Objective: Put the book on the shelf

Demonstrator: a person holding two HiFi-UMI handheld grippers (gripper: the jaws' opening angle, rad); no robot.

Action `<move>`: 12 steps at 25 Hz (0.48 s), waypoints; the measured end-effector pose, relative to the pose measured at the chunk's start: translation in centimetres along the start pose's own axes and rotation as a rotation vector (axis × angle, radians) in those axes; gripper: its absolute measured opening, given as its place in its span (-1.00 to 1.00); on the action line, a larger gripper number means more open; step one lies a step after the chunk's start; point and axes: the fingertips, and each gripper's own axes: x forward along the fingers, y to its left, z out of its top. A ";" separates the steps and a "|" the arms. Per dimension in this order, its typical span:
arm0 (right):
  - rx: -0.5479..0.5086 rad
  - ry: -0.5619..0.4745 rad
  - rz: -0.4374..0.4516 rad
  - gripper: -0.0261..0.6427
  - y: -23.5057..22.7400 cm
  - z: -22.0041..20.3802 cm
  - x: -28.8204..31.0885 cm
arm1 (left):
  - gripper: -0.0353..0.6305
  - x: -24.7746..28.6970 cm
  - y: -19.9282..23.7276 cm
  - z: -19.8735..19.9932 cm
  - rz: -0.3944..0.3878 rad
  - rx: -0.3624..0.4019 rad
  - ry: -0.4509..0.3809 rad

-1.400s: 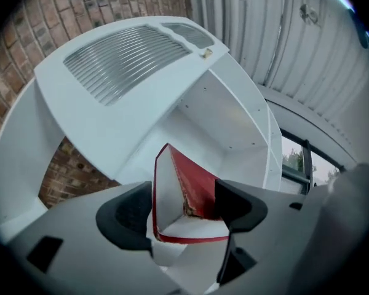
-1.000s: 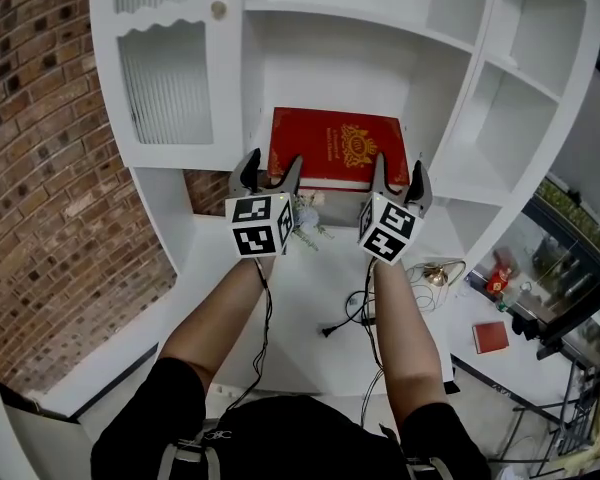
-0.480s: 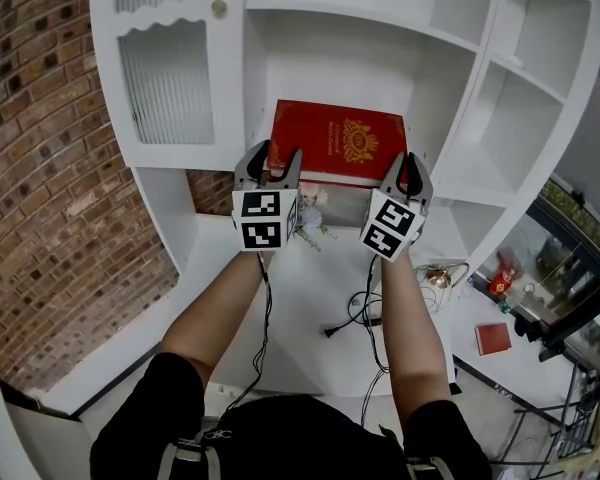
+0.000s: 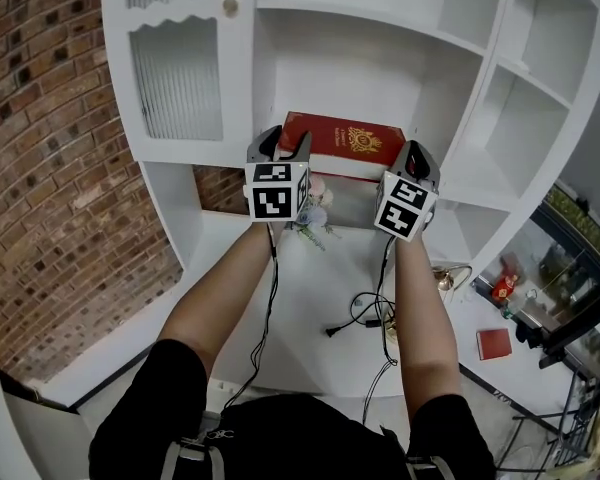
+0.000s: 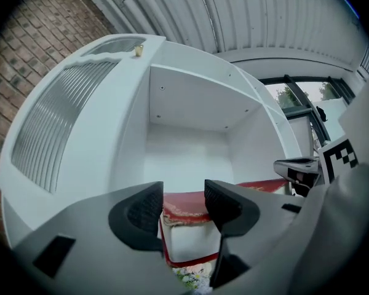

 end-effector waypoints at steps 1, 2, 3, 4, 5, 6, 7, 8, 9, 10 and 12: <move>0.002 0.010 0.005 -0.87 0.0 -0.1 0.3 | -0.23 0.3 0.0 0.0 0.001 0.001 0.004; 0.002 0.018 0.010 -0.87 0.0 -0.2 0.6 | -0.23 0.5 0.0 -0.1 0.000 0.002 0.007; 0.001 0.026 0.015 -0.87 0.0 -0.4 0.8 | -0.23 0.7 0.1 -0.1 0.000 0.004 0.009; 0.000 0.034 0.022 -0.87 0.1 -0.5 1.0 | -0.23 0.8 0.1 -0.1 0.000 0.004 0.011; -0.002 0.041 0.027 -0.87 0.1 -0.5 1.2 | -0.23 1.0 0.1 -0.2 0.000 0.004 0.013; -0.004 0.046 0.031 -0.87 0.1 -0.6 1.4 | -0.23 1.2 0.1 -0.2 0.001 0.003 0.015; -0.006 0.050 0.034 -0.87 0.1 -0.6 1.6 | -0.23 1.4 0.2 -0.2 0.003 0.002 0.017; -0.006 0.056 0.035 -0.87 0.1 -0.6 1.8 | -0.23 1.6 0.2 -0.1 0.004 0.002 0.020; -0.006 0.065 0.036 -0.87 0.1 -0.7 1.9 | -0.23 1.7 0.3 -0.1 0.006 0.004 0.024; -0.004 0.078 0.037 -0.87 0.2 -0.7 1.9 | -0.23 1.8 0.3 -0.1 0.008 0.009 0.027; 0.007 0.095 0.044 -0.87 0.2 -0.6 1.9 | -0.24 1.7 0.4 0.0 0.023 0.039 0.027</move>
